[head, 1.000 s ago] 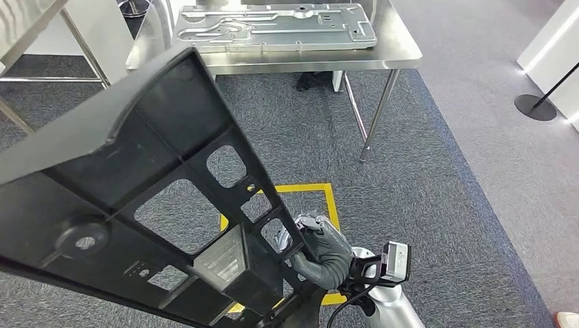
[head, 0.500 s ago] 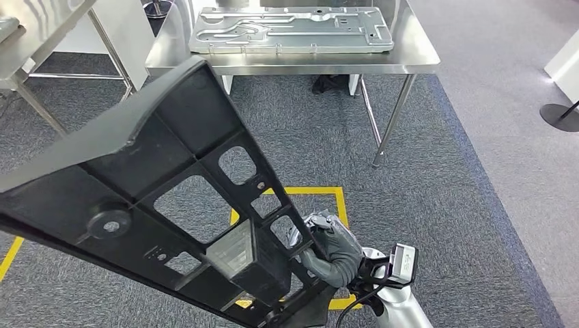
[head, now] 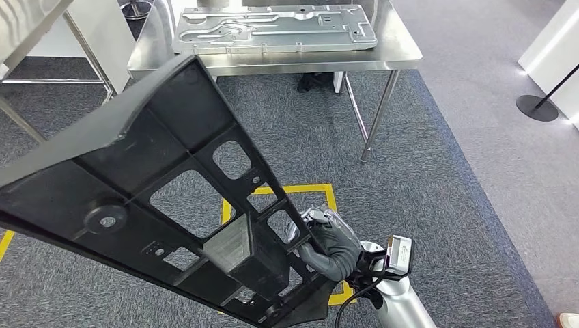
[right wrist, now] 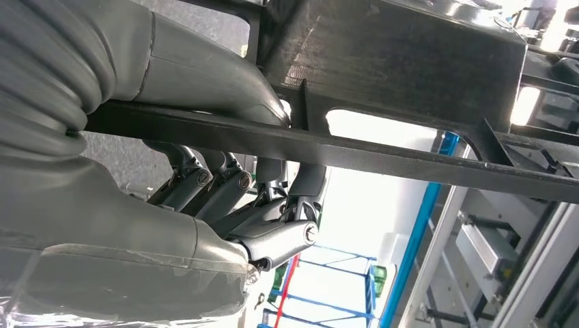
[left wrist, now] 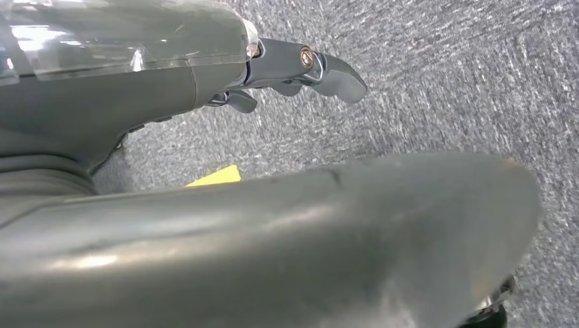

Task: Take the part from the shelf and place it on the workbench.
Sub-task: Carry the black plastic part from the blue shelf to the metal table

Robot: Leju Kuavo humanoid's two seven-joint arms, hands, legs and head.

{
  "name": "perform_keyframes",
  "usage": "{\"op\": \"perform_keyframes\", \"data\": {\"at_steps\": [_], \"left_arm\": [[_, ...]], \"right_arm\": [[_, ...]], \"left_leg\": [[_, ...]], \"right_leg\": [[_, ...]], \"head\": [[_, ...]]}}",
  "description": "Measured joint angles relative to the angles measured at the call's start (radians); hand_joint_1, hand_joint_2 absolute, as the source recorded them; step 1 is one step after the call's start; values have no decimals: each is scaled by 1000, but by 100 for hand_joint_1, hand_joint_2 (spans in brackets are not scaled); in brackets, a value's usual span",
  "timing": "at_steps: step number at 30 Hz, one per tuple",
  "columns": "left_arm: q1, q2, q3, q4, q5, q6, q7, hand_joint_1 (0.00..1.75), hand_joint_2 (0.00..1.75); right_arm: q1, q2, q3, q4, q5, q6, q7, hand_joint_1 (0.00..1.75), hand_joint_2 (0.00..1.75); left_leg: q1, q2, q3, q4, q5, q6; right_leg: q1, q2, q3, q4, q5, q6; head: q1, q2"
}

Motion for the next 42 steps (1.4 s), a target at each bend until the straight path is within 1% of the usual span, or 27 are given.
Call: {"op": "perform_keyframes", "data": {"at_steps": [2,4,5,6,7,9,11,13,15,16,17,19,20,21,22,23,24,26,27,31,33,35,36,37,38,40,42], "left_arm": [[0,0,3,0,3,2,0,0,0],[4,1,7,0,6,6,0,0,0],[6,1,9,0,8,6,0,0,0],[8,2,11,0,8,7,0,0,0],[9,2,12,0,9,8,-1,0,0],[8,2,14,0,10,10,-2,0,0],[7,2,16,0,14,14,-2,0,0],[8,3,18,0,18,15,-1,0,0],[9,3,19,0,21,14,-1,0,0],[9,3,20,0,22,13,-2,0,0],[10,4,22,0,23,10,-3,0,0],[13,4,25,0,23,3,-6,0,0],[15,5,27,0,22,-1,-8,0,0],[17,6,27,0,21,-3,-10,0,0],[19,7,27,0,20,-6,-11,0,0],[19,8,27,0,18,-8,-12,0,0],[19,9,27,0,15,-10,-13,0,0],[18,10,27,0,11,-14,-14,0,0],[17,10,27,0,9,-15,-14,0,0],[16,11,27,0,7,-17,-14,0,0],[14,11,27,0,7,-19,-14,0,0],[14,11,27,0,7,-21,-13,0,0],[15,11,27,0,7,-22,-13,0,0],[15,11,27,0,7,-22,-13,0,0],[15,11,27,0,7,-22,-13,0,0],[15,11,27,0,7,-23,-12,0,0],[14,10,27,0,8,-23,-11,0,0]], "right_arm": [[-6,0,0,2,-3,4,4,175,175],[-11,0,1,5,-5,5,8,175,175],[-12,0,1,8,-6,5,10,175,175],[-11,0,1,11,-7,5,11,175,175],[-11,0,1,14,-7,4,12,175,175],[-13,0,1,16,-7,3,14,175,175],[-18,0,1,17,-7,2,14,175,175],[-23,0,1,19,-7,1,15,175,175],[-26,0,1,21,-6,-1,15,175,175],[-28,0,1,21,-6,-2,15,175,175],[-31,0,1,22,-6,-3,15,175,175],[-36,0,1,26,-5,-5,15,175,175],[-38,0,1,28,-4,-7,15,175,175],[-38,0,1,31,-3,-9,15,175,175],[-40,0,1,34,-2,-12,15,175,175],[-42,-1,0,36,-2,-15,15,175,175],[-46,-2,-1,37,-1,-18,15,175,175],[-52,-5,-4,39,0,-23,15,175,175],[-54,-6,-5,39,0,-24,15,175,175],[-57,-13,-8,40,2,-32,14,175,175],[-59,-17,-9,40,2,-34,13,175,175],[-59,-21,-9,41,2,-34,13,175,175],[-59,-23,-9,41,2,-35,13,175,175],[-58,-25,-9,42,2,-35,14,175,175],[-58,-26,-9,43,3,-35,14,175,175],[-59,-28,-9,43,3,-35,13,175,175],[-59,-29,-10,43,2,-35,12,175,175]], "left_leg": [[2,18,3,-8,4,13],[-1,36,3,-8,2,18],[-3,45,3,-8,2,19],[-4,51,3,-7,1,19],[-5,55,4,-7,0,19],[-5,59,7,-6,-2,15],[-9,61,7,-4,-5,8],[-11,62,7,-4,-5,-2],[-11,60,5,0,-10,-14],[-10,55,-3,20,-25,-19],[-10,50,-20,59,-49,-23],[-7,43,-82,193,-115,-29],[-5,42,-111,253,-135,-32],[-4,42,-129,287,-138,-33],[-3,42,-127,279,-120,-34],[-2,42,-106,231,-87,-33],[-1,41,-73,158,-48,-32],[-1,37,-16,39,-7,-26],[-2,35,-5,13,-4,-21],[-3,34,1,3,-5,6],[-2,36,5,-1,-5,16],[-5,38,6,-1,-7,21],[-6,39,7,0,-9,22],[-7,39,10,0,-11,23],[-9,38,14,1,-14,23],[-13,38,24,0,-22,20],[-15,38,28,0,-28,12]], "right_leg": [[0,-24,-33,70,-42,7],[0,-44,-100,204,-103,13],[-1,-47,-128,258,-119,14],[-1,-48,-139,279,-116,15],[-1,-50,-130,259,-95,14],[1,-56,-61,122,-28,5],[6,-64,-4,11,7,-5],[12,-66,4,-10,8,-13],[7,-63,6,-17,13,-24],[3,-63,8,-21,15,-29],[0,-62,10,-25,17,-34],[1,-61,10,-26,16,-39],[2,-59,10,-25,16,-40],[2,-57,11,-24,14,-40],[2,-54,11,-22,13,-39],[1,-51,13,-20,10,-37],[1,-48,16,-18,7,-34],[4,-44,16,-11,1,-25],[6,-43,15,-9,-1,-20],[2,-45,9,8,-14,4],[0,-50,-34,98,-61,11],[0,-51,-111,237,-114,15],[0,-51,-138,278,-119,14],[1,-51,-147,281,-103,12],[1,-52,-134,242,-68,8],[6,-54,-71,100,7,-5],[13,-57,-32,12,34,-16]], "head": [[0,0],[0,0],[0,0],[0,0],[0,0],[0,0],[0,0],[0,0],[0,0],[0,0],[0,0],[0,0],[0,0],[0,0],[0,0],[0,0],[0,0],[0,0],[0,0],[0,0],[0,0],[0,0],[0,0],[0,0],[0,0],[0,0],[0,0]]}}
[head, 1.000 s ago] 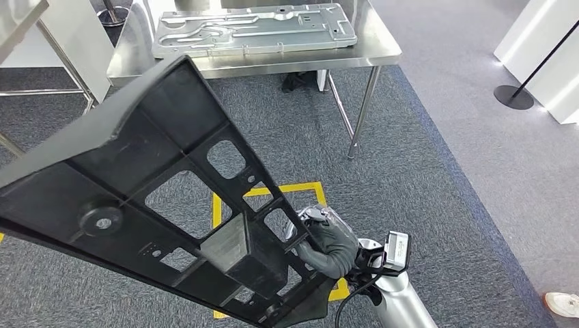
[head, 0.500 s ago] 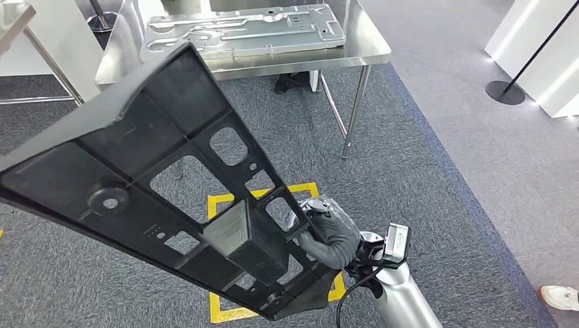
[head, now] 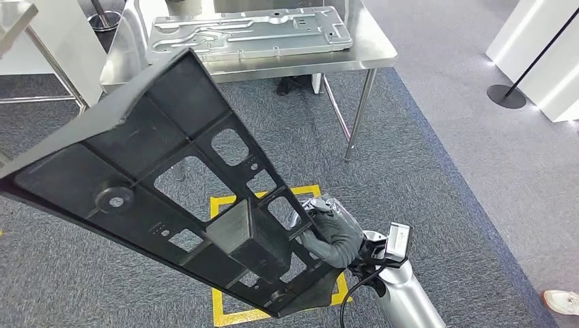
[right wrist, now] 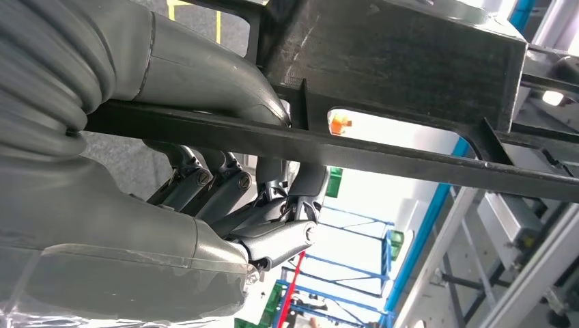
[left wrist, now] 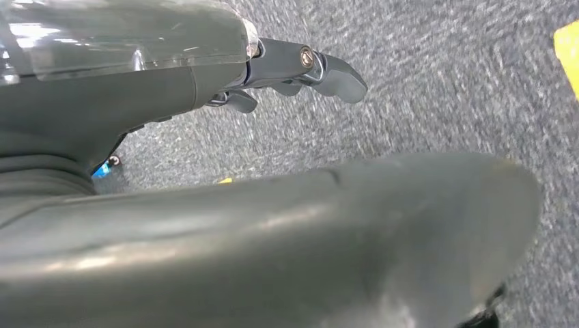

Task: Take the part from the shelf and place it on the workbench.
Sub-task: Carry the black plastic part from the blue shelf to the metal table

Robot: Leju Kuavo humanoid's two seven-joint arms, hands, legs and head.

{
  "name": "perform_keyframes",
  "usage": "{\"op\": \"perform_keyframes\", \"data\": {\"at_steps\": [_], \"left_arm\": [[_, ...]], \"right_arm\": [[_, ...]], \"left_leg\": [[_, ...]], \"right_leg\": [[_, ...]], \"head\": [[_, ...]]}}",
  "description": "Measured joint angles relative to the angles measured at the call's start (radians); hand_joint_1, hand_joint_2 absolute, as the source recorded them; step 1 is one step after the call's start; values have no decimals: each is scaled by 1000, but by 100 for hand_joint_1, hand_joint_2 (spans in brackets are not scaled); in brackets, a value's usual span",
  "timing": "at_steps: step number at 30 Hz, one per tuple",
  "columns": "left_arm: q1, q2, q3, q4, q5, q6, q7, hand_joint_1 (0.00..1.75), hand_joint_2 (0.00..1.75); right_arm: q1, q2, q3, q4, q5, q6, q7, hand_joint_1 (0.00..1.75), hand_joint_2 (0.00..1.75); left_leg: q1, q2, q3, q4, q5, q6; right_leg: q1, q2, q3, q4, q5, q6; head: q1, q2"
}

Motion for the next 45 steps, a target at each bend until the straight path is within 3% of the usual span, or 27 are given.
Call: {"op": "perform_keyframes", "data": {"at_steps": [2,5,8,9,10,11,13,15,18,20,21,24,25,26,28,29,31,34,35,37,39,41,42,45], "left_arm": [[-1,0,0,0,1,1,1,0,0],[-2,0,0,0,2,3,0,0,0],[0,1,0,0,-1,1,-2,0,0],[2,1,0,0,-2,-1,-2,0,0],[3,2,0,0,-3,-2,-2,0,0],[4,3,0,0,-4,-3,-2,0,0],[4,4,0,0,-4,-5,-2,0,0],[3,5,0,0,-3,-5,-2,0,0],[5,5,0,0,-1,-5,-2,0,0],[5,5,0,0,-1,-5,-2,0,0],[4,5,0,0,-1,-5,-2,0,0],[4,5,0,0,-1,-5,-3,0,0],[6,5,0,0,-1,-5,-3,0,0],[8,5,0,0,-1,-5,-4,0,0],[10,5,0,0,-1,-4,-5,0,0],[9,5,0,0,-1,-4,-6,0,0],[8,4,0,0,-1,-3,-6,0,0],[6,5,0,0,-1,0,-5,0,0],[5,5,0,0,0,1,-5,0,0],[3,6,0,0,0,2,-5,0,0],[6,6,0,0,1,2,-5,0,0],[12,6,0,0,2,3,-5,0,0],[14,6,0,0,3,3,-5,0,0],[19,8,1,0,4,4,-5,0,0]], "right_arm": [[1,-2,0,0,0,1,-1,175,175],[-1,-4,0,0,-1,1,-3,175,175],[0,-4,0,0,-2,-1,-4,175,175],[3,-5,0,0,-2,-1,-5,175,175],[6,-5,0,0,-2,-2,-5,175,175],[9,-5,0,0,-2,-2,-5,175,175],[13,-6,0,0,-2,-2,-6,175,175],[13,-6,0,0,-2,-2,-6,175,175],[12,-6,0,0,-3,-1,-6,175,175],[9,-7,0,-1,-3,-1,-6,175,175],[8,-7,0,-1,-3,-1,-6,175,175],[9,-7,0,0,-3,-1,-6,175,175],[10,-8,0,0,-3,-1,-6,175,175],[10,-8,0,0,-3,-1,-6,175,175],[8,-9,0,0,-3,-1,-7,175,175],[6,-9,0,1,-3,-1,-8,175,175],[5,-10,1,2,-5,0,-12,175,175],[5,-12,1,3,-7,1,-16,175,175],[4,-12,1,3,-7,2,-16,175,175],[0,-12,1,3,-8,3,-17,175,175],[-1,-12,1,5,-8,4,-17,175,175],[0,-11,2,6,-8,4,-17,175,175],[0,-11,2,6,-8,4,-17,175,175],[-2,-11,5,9,-8,4,-17,175,175]], "left_leg": [[1,2,1,-3,-4,-11],[2,2,-10,33,-30,-28],[6,1,-106,218,-109,-40],[8,1,-136,266,-119,-43],[9,1,-149,281,-110,-45],[11,1,-143,256,-81,-45],[13,1,-92,132,-5,-43],[12,-1,-49,33,25,-32],[10,-3,-35,7,18,-9],[11,-3,-20,-1,15,3],[12,-3,-12,-5,13,7],[11,-3,3,-5,-2,13],[11,-4,10,-5,-9,13],[11,-4,20,-5,-17,11],[11,-5,43,-6,-34,6],[11,-4,53,-7,-43,3],[10,-3,67,-9,-56,-10],[8,-1,86,7,-60,-29],[9,-1,77,35,-64,-33],[11,-2,20,139,-89,-38],[11,-2,-68,251,-138,-42],[11,-2,-121,271,-159,-41],[10,-2,-126,236,-136,-38],[1,-5,-108,74,22,-19]], "right_leg": [[5,2,3,-13,-4,-8],[-4,4,17,-31,-2,-21],[-5,3,29,-37,-9,-31],[-5,4,31,-36,-14,-32],[-5,5,35,-34,-18,-32],[-5,6,40,-32,-23,-30],[-4,9,51,-27,-35,-24],[-1,12,54,-21,-44,-14],[-1,13,54,-13,-44,3],[-3,11,39,25,-58,13],[-5,10,15,70,-76,18],[-8,8,-102,247,-129,27],[-9,8,-126,266,-120,28],[-10,8,-130,249,-92,27],[-11,4,-93,131,-3,21],[-7,1,-73,73,21,17],[1,-3,-49,8,27,3],[0,-1,-21,-11,10,-17],[-2,0,-7,-14,3,-23],[-3,0,19,-17,-14,-32],[-2,2,40,-17,-33,-36],[-1,6,67,-17,-55,-36],[0,7,83,-17,-67,-35],[4,9,128,-17,-104,-28]], "head": [[0,0],[0,0],[0,0],[0,0],[0,0],[0,0],[0,0],[0,0],[0,0],[0,0],[0,0],[0,0],[0,0],[0,0],[0,0],[0,0],[0,0],[0,0],[0,0],[0,0],[0,0],[0,0],[0,0],[0,0]]}}
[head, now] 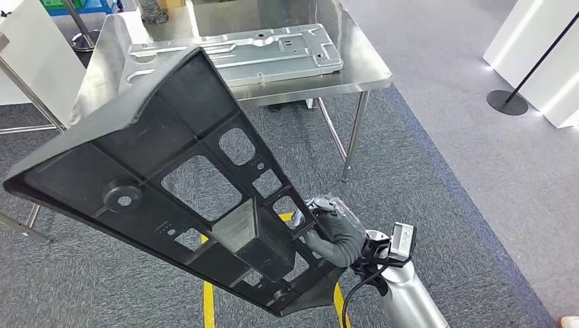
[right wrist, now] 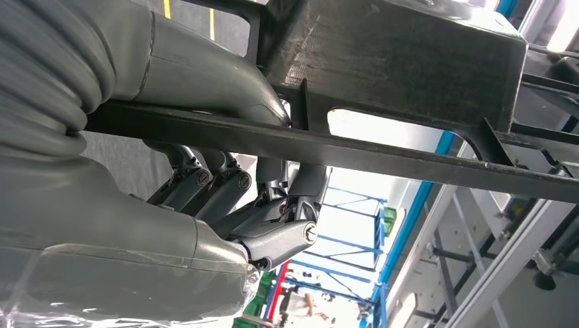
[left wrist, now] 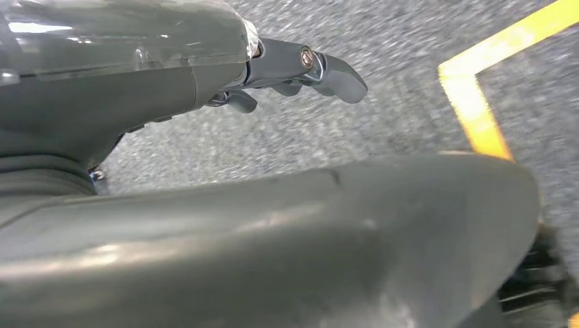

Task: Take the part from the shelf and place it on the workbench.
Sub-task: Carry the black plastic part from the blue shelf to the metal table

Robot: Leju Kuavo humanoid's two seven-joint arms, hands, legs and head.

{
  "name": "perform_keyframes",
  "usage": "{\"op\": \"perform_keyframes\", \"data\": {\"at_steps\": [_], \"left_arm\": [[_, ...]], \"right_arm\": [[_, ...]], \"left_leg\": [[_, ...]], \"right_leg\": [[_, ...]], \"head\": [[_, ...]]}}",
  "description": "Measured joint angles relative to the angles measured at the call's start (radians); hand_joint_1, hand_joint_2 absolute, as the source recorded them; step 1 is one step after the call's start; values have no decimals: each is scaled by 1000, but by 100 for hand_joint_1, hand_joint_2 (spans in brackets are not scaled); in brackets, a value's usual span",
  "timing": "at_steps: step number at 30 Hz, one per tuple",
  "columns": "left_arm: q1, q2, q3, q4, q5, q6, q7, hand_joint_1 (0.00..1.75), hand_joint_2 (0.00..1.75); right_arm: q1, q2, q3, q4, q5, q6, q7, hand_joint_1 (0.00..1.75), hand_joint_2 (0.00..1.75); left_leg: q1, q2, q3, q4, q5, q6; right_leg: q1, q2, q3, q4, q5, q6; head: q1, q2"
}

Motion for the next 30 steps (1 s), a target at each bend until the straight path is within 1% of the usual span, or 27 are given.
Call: {"op": "perform_keyframes", "data": {"at_steps": [1,2,4,5,6,7,8,9,10,11,12,13,14,15,16,17,19,20,21,22,24,25,26,27,28,29,30], "left_arm": [[1,1,1,0,0,0,0,0,0],[1,2,1,0,0,0,0,0,0],[0,2,2,0,0,0,0,0,0],[-2,2,2,0,0,0,-1,0,0],[-4,1,2,0,-1,0,-1,0,0],[-6,1,2,0,-2,0,-2,0,0],[-8,1,2,0,-3,-1,-2,0,0],[-8,1,2,0,-4,-2,-2,0,0],[-7,1,2,0,-5,-3,-2,0,0],[-6,1,2,0,-7,-4,-1,0,0],[-5,1,2,0,-9,-6,-1,0,0],[-5,1,2,0,-11,-7,0,0,0],[-6,1,2,0,-13,-9,1,0,0],[-6,0,2,0,-14,-10,2,0,0],[-7,0,2,0,-15,-11,4,0,0],[-7,1,2,0,-15,-12,6,0,0],[-8,1,2,0,-14,-11,8,0,0],[-9,1,2,0,-13,-10,8,0,0],[-10,1,2,0,-11,-9,8,0,0],[-10,1,2,0,-11,-7,7,0,0],[-8,1,2,0,-9,-5,6,0,0],[-6,1,2,0,-9,-4,6,0,0],[-4,1,2,0,-9,-4,5,0,0],[-2,1,2,0,-9,-3,5,0,0],[-1,1,2,0,-9,-3,5,0,0],[0,2,2,0,-10,-2,5,0,0],[1,3,2,0,-11,-2,5,0,0]], "right_arm": [[-1,0,1,1,0,0,0,175,175],[-2,1,2,2,1,0,1,175,175],[-5,1,4,3,1,1,1,175,175],[-7,1,4,2,1,1,1,175,175],[-9,1,4,2,0,0,0,175,175],[-10,1,4,2,0,0,0,175,175],[-10,1,4,2,0,0,0,175,175],[-8,1,4,2,0,-1,0,175,175],[-5,1,4,3,0,-1,0,175,175],[-3,1,4,3,0,-2,0,175,175],[-1,0,4,3,0,-2,0,175,175],[0,-1,4,3,0,-3,0,175,175],[1,-2,4,3,0,-3,-1,175,175],[2,-4,3,3,0,-4,-1,175,175],[4,-5,3,2,0,-4,-1,175,175],[6,-6,3,0,-1,-4,-2,175,175],[11,-7,2,-4,-1,-3,-3,175,175],[12,-7,3,-6,-1,-2,-4,175,175],[13,-7,3,-7,-2,-2,-4,175,175],[14,-7,3,-8,-2,-1,-5,175,175],[16,-7,3,-8,-2,-1,-5,175,175],[18,-7,3,-8,-2,-1,-5,175,175],[20,-7,3,-8,-2,-1,-5,175,175],[21,-7,3,-8,-2,-1,-6,175,175],[22,-7,3,-8,-2,-1,-6,175,175],[22,-7,3,-8,-2,-2,-7,175,175],[23,-8,3,-7,-3,-2,-7,175,175]], "left_leg": [[-4,-2,6,-28,32,6],[-6,-3,10,-37,40,10],[-3,-5,33,-52,35,20],[0,-5,47,-61,32,24],[2,-6,62,-69,29,28],[4,-6,75,-76,25,31],[4,-6,85,-80,18,33],[5,-6,95,-82,10,33],[6,-7,106,-83,0,32],[7,-7,119,-83,-10,30],[10,-7,132,-83,-21,26],[12,-8,147,-83,-33,22],[13,-8,161,-83,-46,17],[14,-8,173,-82,-58,10],[13,-8,184,-85,-71,2],[12,-7,194,-83,-77,-6],[12,-5,204,-71,-75,-22],[13,-4,200,-45,-70,-27],[15,-4,181,-8,-73,-30],[16,-3,150,44,-88,-32],[16,-3,68,157,-144,-34],[15,-3,32,194,-170,-34],[14,-3,7,203,-180,-33],[12,-3,-4,181,-166,-27],[8,-3,-2,131,-127,-18],[2,-3,7,67,-67,-3],[-5,-5,14,16,-17,10]], "right_leg": [[0,2,10,-2,-10,5],[0,3,18,-1,-15,12],[0,5,24,13,-13,24],[0,4,15,40,-7,30],[-1,3,-9,82,-6,35],[-4,2,-47,138,-15,40],[-8,1,-94,199,-36,46],[-11,1,-140,249,-64,52],[-15,0,-177,278,-89,58],[-19,-1,-199,277,-98,63],[-22,-3,-206,247,-83,67],[-26,-5,-200,190,-41,69],[-29,-10,-189,123,21,71],[-30,-17,-178,70,70,69],[-29,-22,-168,35,106,62],[-28,-25,-163,20,121,52],[-25,-19,-148,15,115,32],[-26,-16,-137,11,111,23],[-25,-15,-125,10,106,15],[-23,-13,-114,8,99,9],[-18,-12,-98,8,81,0],[-15,-10,-89,8,72,-2],[-11,-8,-78,8,63,-4],[-7,-7,-66,8,52,-5],[-3,-6,-51,8,42,-5],[-1,-6,-39,7,31,-5],[2,-5,-26,7,21,-4]], "head": [[0,0],[0,0],[0,0],[0,0],[0,0],[0,0],[0,0],[0,0],[0,0],[0,0],[0,0],[0,0],[0,0],[0,0],[0,0],[0,0],[0,0],[0,0],[0,0],[0,0],[0,0],[0,0],[0,0],[0,0],[0,0],[0,0],[0,0]]}}
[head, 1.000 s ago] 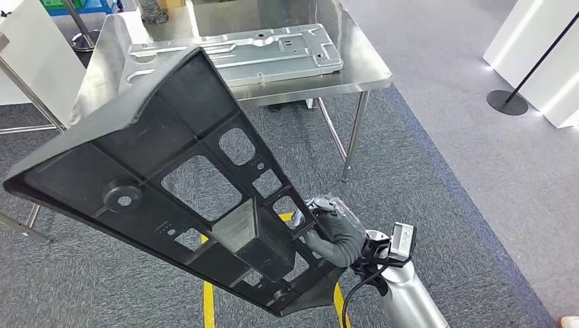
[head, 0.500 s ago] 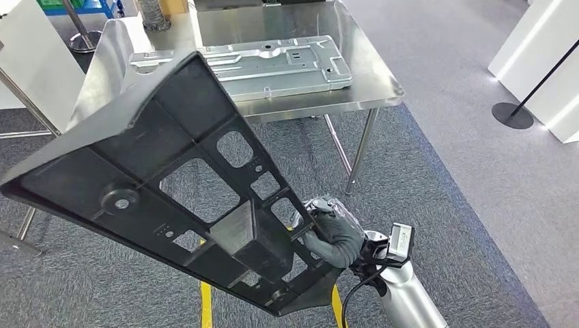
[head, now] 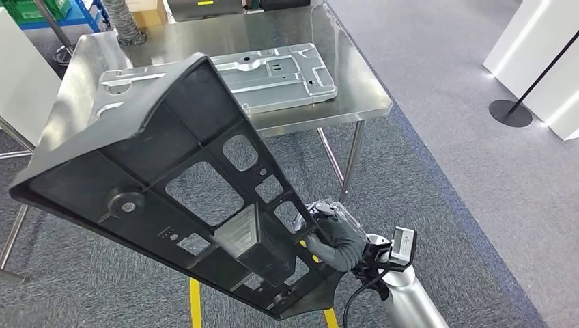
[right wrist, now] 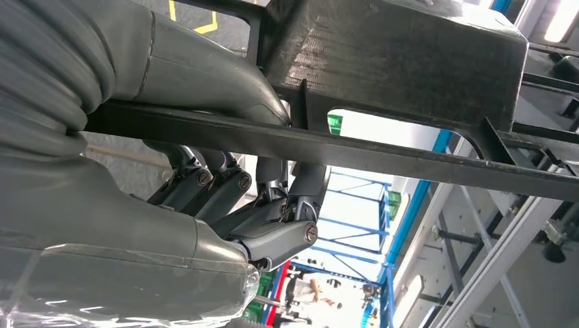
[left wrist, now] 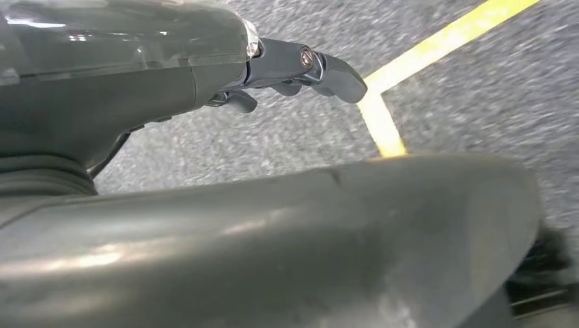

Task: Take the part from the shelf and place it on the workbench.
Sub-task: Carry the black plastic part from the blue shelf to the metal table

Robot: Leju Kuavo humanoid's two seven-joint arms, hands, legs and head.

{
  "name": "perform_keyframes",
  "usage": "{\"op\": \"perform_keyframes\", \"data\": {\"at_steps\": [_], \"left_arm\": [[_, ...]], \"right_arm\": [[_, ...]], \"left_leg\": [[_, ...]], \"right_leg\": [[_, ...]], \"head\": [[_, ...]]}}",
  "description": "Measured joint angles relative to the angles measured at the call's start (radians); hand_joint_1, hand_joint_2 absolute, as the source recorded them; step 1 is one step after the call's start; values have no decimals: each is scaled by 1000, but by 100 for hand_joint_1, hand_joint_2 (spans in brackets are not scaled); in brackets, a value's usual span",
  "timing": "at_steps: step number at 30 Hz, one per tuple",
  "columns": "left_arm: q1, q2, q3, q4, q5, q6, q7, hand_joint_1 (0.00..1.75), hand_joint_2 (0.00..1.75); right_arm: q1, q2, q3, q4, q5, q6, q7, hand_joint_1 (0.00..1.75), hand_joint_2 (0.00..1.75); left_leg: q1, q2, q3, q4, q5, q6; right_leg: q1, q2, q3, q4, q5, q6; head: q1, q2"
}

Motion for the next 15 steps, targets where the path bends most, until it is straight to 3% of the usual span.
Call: {"op": "perform_keyframes", "data": {"at_steps": [2,5,6,8,10,11,12,13,15], "left_arm": [[1,2,0,0,-2,0,0,0,0],[1,1,0,0,-7,0,1,0,0],[-1,0,0,0,-9,0,1,0,0],[-6,-2,-1,0,-11,0,1,0,0],[-9,-3,-1,0,-11,-2,2,0,0],[-7,-3,-1,0,-11,-2,3,0,0],[-6,-4,-1,0,-11,-2,3,0,0],[-5,-4,-1,0,-11,-2,4,0,0],[-4,-6,-1,0,-11,-2,4,0,0]], "right_arm": [[4,-1,0,1,-2,-1,-2,175,175],[10,-3,0,-2,-2,-3,-8,175,175],[10,-4,0,-4,-2,-5,-10,175,175],[12,-6,-1,-7,-2,-6,-13,175,175],[19,-9,-2,-7,-2,-7,-14,175,175],[23,-10,-2,-7,-1,-7,-14,175,175],[26,-12,-2,-7,-1,-7,-14,175,175],[28,-13,-2,-7,-1,-7,-13,175,175],[31,-15,-2,-7,-1,-7,-14,175,175]], "left_leg": [[-12,-4,13,-59,51,16],[-10,-6,49,-89,46,25],[-6,-6,66,-97,43,28],[-2,-5,92,-107,32,31],[0,-7,110,-108,13,30],[1,-7,122,-107,2,28],[3,-8,136,-107,-10,25],[6,-9,154,-107,-24,21],[9,-10,187,-105,-55,10]], "right_leg": [[-1,2,18,-3,-15,9],[1,4,34,16,-12,26],[1,3,23,43,-11,31],[-4,2,-41,144,-33,39],[-12,2,-134,247,-82,51],[-16,1,-167,266,-100,57],[-20,1,-184,254,-99,63],[-23,0,-187,212,-74,68],[-26,-4,-173,91,40,70]], "head": [[0,0],[0,0],[0,0],[0,0],[0,0],[0,0],[0,0],[0,0],[0,0]]}}
